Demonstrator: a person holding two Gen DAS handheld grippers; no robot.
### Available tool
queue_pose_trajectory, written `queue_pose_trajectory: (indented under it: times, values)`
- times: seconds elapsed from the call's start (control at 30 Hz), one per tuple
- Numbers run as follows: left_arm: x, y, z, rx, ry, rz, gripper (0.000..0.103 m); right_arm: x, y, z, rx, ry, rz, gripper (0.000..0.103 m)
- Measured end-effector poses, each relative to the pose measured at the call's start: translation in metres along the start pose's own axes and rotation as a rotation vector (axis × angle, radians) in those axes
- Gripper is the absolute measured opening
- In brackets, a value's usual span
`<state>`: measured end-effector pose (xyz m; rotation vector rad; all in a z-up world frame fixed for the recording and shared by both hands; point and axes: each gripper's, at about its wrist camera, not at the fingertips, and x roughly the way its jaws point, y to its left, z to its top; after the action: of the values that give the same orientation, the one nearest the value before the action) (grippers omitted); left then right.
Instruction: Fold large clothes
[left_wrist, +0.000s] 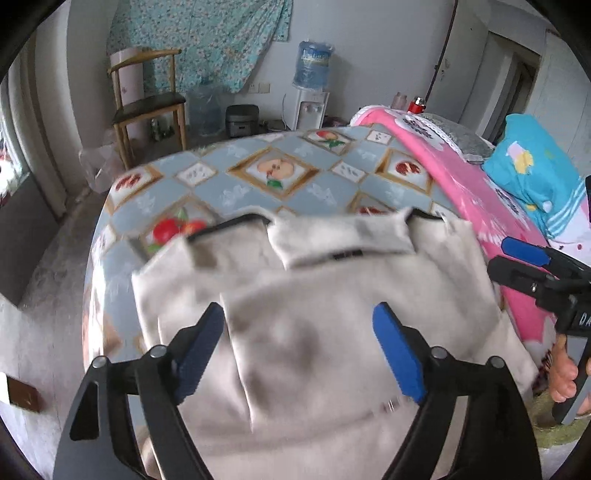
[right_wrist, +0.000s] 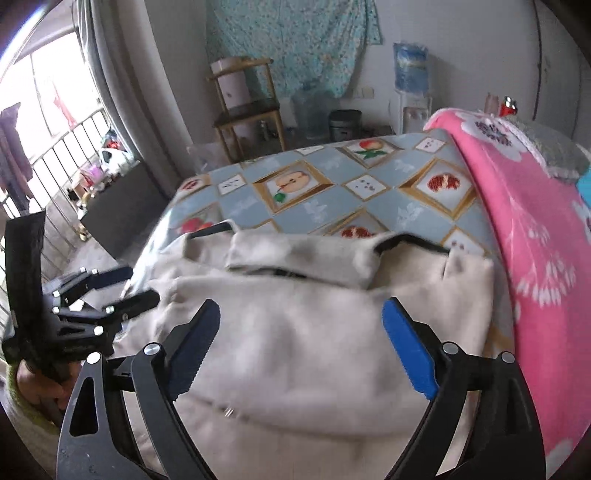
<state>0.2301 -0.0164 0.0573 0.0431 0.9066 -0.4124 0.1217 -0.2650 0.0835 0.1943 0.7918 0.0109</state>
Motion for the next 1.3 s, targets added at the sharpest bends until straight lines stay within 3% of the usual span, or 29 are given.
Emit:
queue_pose_trajectory:
  times: [0.27, 0.57, 0.77, 1.3]
  values:
    - [-0.014, -0.017, -0.083, -0.049, 0.076, 0.015, 0.085, -0.015, 0.016, -0.064, 0.049, 0.066, 0.008, 0.087]
    - [0.009, -0.027, -0.130, -0.003, 0.160, 0.094, 0.087, 0.000, 0.031, -0.125, 0.002, 0.188, -0.055, 0.087]
    - [0.022, -0.031, -0.134, 0.035, 0.153, 0.150, 0.098, 0.018, 0.030, -0.140, -0.027, 0.231, -0.095, 0.087]
    - [0.027, -0.032, -0.131, 0.011, 0.149, 0.174, 0.098, 0.032, 0.025, -0.148, -0.065, 0.229, -0.097, 0.092]
